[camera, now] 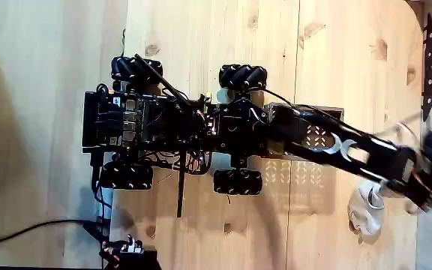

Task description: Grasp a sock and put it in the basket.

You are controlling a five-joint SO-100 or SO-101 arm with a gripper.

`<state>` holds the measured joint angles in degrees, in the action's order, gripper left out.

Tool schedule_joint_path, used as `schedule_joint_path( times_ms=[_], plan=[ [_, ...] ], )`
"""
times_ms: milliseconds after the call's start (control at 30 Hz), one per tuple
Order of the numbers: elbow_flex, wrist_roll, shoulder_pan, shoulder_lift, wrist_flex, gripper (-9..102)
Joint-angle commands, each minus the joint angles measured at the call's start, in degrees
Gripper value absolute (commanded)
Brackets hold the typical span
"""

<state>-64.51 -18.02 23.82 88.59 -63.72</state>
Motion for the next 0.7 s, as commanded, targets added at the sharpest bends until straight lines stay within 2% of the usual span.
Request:
schedule_joint_path(
  times_ms=[0, 67, 133, 200, 333, 433, 667],
  plan=[
    [5.62, 0.88, 0.88, -4.39, 3.25, 0],
    [5.62, 1.14, 1.67, -5.62, 7.47, 0],
    [5.62, 8.88, 1.93, -6.06, 11.43, 0],
    [5.62, 10.81, 2.55, -6.06, 14.77, 0],
    [7.21, 12.83, 2.99, -4.92, 16.96, 0],
    [7.82, 13.45, 2.37, -2.55, 14.24, 0],
    [7.03, 18.02, -3.60, 2.46, 1.32, 1]
  ],
)
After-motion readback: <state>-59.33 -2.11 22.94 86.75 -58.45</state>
